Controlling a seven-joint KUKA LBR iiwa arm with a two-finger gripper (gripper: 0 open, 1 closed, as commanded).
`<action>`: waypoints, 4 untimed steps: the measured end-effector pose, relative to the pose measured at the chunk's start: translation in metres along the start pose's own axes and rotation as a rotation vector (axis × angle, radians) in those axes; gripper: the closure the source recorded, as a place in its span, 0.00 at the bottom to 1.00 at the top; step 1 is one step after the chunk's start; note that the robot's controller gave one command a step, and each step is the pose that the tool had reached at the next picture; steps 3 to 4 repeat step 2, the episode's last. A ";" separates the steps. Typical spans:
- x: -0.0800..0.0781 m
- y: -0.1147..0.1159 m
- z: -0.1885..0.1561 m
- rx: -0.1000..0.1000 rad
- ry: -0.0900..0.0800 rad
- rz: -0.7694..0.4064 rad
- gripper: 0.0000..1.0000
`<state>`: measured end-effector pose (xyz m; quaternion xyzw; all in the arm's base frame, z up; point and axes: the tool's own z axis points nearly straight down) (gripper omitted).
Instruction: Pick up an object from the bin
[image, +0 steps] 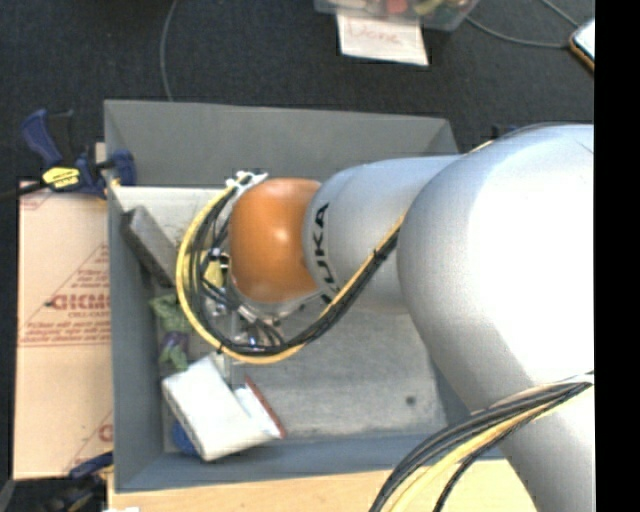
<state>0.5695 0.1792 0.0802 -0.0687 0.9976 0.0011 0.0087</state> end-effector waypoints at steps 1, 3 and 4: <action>0.017 0.033 0.006 0.012 0.017 -0.089 1.00; 0.017 0.033 0.006 0.012 0.017 -0.088 1.00; 0.017 0.033 0.006 0.012 0.017 -0.088 1.00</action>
Offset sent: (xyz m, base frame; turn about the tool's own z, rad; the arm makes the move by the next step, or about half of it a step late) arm 0.0000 0.0000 0.0000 0.0000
